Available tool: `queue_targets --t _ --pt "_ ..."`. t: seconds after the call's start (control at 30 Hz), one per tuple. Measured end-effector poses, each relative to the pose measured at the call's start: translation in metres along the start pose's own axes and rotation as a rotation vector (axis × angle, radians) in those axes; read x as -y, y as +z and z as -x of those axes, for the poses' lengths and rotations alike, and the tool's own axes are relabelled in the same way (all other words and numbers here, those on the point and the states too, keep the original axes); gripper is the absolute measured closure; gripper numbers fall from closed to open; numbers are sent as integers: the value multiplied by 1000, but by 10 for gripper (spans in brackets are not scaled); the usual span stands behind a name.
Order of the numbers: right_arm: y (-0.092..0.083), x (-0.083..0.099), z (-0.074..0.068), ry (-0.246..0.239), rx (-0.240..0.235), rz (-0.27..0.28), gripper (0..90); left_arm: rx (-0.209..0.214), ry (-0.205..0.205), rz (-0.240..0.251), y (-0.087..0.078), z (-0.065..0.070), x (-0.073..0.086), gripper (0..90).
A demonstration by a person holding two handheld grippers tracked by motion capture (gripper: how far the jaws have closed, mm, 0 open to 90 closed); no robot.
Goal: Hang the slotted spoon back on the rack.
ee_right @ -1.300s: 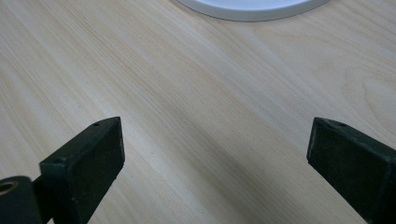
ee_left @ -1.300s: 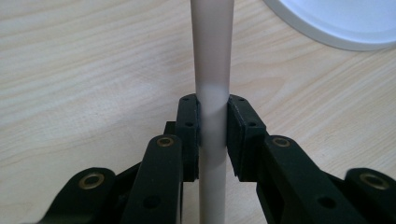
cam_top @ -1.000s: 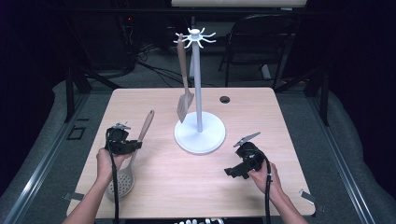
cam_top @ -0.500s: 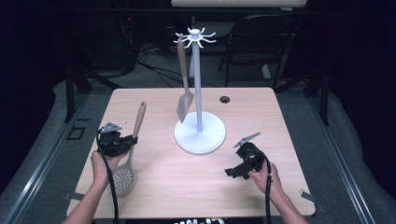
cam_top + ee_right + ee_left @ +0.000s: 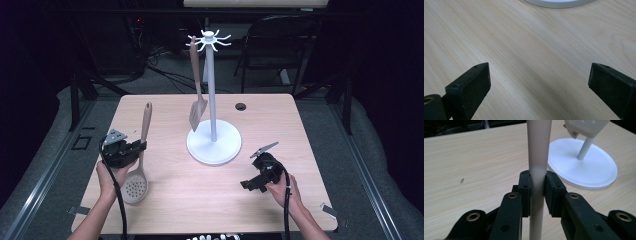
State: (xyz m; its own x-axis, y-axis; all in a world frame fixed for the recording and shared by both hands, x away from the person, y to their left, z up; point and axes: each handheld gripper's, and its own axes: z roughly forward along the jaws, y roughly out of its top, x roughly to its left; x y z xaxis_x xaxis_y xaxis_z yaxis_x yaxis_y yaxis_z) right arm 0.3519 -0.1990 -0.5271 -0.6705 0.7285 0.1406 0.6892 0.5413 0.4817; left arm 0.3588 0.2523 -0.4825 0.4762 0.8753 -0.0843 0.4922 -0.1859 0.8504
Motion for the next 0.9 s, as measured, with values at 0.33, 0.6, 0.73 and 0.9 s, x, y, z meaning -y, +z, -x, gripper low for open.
queue_targets --t 0.33,0.6,0.73,0.9 --pt "0 1 1 4 -4 9 37 -15 42 145 -18 20 -12 764" --pt "0 2 1 9 1 7 37 0 80 216 -19 35 -27 764" --pt "-2 3 1 4 7 5 38 11 94 229 -16 40 -33 764" --pt "-1 4 1 12 9 4 38 21 108 242 -13 46 -41 764"
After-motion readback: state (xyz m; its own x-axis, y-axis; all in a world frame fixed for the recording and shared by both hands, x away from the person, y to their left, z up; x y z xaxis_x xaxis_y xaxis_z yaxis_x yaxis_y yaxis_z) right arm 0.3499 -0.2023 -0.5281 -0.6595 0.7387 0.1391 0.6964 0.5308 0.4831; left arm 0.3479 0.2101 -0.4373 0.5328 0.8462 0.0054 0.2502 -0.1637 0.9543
